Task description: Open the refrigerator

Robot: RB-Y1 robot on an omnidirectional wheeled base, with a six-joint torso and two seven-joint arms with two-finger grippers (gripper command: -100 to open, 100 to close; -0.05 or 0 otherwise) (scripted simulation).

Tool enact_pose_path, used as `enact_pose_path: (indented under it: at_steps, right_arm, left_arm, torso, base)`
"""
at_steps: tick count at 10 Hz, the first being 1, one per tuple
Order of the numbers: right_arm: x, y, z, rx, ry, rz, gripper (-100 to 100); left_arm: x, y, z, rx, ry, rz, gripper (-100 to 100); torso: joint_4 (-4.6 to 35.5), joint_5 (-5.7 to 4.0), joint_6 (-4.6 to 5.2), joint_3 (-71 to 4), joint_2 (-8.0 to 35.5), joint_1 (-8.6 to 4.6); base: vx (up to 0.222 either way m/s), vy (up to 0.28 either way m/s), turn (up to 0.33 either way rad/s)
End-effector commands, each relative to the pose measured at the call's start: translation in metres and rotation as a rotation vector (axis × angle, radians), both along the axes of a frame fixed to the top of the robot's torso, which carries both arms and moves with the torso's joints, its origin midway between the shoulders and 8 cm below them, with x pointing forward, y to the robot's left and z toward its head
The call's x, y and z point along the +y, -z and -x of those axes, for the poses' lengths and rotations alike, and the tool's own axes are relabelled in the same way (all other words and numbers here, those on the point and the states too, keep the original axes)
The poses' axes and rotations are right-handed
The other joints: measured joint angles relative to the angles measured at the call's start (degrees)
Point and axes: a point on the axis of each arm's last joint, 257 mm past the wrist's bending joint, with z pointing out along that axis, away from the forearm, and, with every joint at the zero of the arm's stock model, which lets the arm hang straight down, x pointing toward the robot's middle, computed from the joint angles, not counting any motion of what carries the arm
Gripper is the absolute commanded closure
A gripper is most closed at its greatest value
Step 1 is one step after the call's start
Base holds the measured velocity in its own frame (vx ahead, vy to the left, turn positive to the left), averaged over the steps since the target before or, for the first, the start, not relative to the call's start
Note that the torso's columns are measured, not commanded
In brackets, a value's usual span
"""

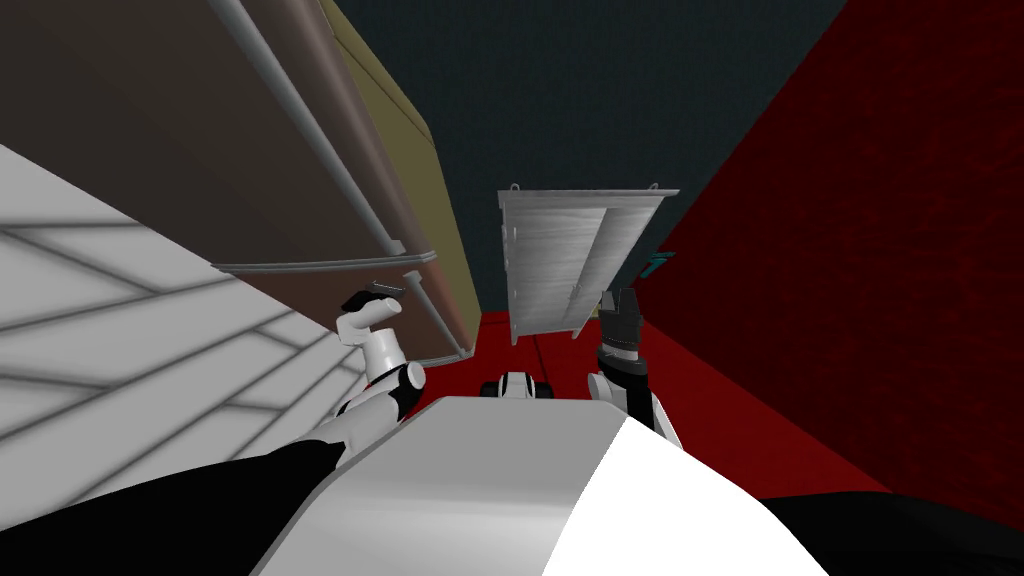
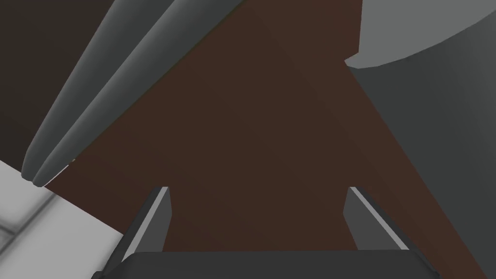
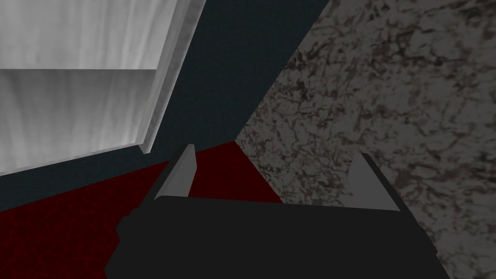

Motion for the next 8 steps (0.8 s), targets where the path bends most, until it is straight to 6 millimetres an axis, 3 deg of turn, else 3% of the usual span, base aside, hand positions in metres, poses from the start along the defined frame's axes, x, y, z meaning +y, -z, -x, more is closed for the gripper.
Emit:
enact_pose_path:
  at_steps: [1, 2, 3, 4, 5, 6, 7, 8]
  right_arm:
    - [0.000, 0.000, 0.000, 0.000, 0.000, 0.000, 0]
    - [0.000, 0.000, 0.000, 0.000, 0.000, 0.000, 0]
    - [0.000, 0.000, 0.000, 0.000, 0.000, 0.000, 0]
    - [0.000, 0.000, 0.000, 0.000, 0.000, 0.000, 0]
    - [0.000, 0.000, 0.000, 0.000, 0.000, 0.000, 0]
    - [0.000, 0.000, 0.000, 0.000, 0.000, 0.000, 0]
    - [0.000, 0.000, 0.000, 0.000, 0.000, 0.000, 0]
    - [0.000, 0.000, 0.000, 0.000, 0.000, 0.000, 0]
  left_arm:
    - [0.021, 0.006, 0.003, 0.003, -0.041, 0.013, -100]
    - [0.039, -0.009, 0.010, -0.024, -0.080, -0.001, -100]
    - [0.040, 0.011, 0.006, 0.004, -0.077, 0.025, -100]
    - [0.057, -0.005, 0.013, -0.026, -0.115, 0.010, -100]
    - [0.057, 0.014, 0.010, 0.001, -0.111, 0.035, -100]
    - [0.073, 0.002, 0.017, -0.024, -0.147, 0.026, -100]
    - [0.073, 0.014, 0.015, -0.007, -0.144, 0.042, -100]
    - [0.071, 0.010, 0.015, -0.011, -0.140, 0.036, -100]
  torso:
    - [-0.01, -0.01, 0.11, -0.01, 0.04, -0.01]
    - [0.02, 0.01, 0.01, 0.07, 0.13, 0.03]
    - [0.08, 0.02, 0.05, 0.17, 0.32, 0.09]
    - [0.08, 0.03, -0.02, 0.18, 0.28, 0.08]
    - [0.07, -0.02, 0.06, 0.13, 0.25, -0.05]
    - [0.03, -0.01, 0.00, 0.08, 0.14, -0.04]
    - [0.04, 0.00, 0.05, 0.10, 0.19, 0.02]
    - [0.03, 0.02, 0.00, 0.06, 0.11, 0.07]
  base:
    - [-0.079, 0.018, -0.187]
    - [-0.123, 0.032, -0.257]
    - [-0.115, 0.032, -0.159]
    - [-0.121, -0.001, -0.245]
    - [-0.105, -0.006, -0.156]
    - [-0.129, 0.001, -0.236]
    - [-0.102, 0.004, -0.152]
    - [-0.035, 0.001, -0.015]
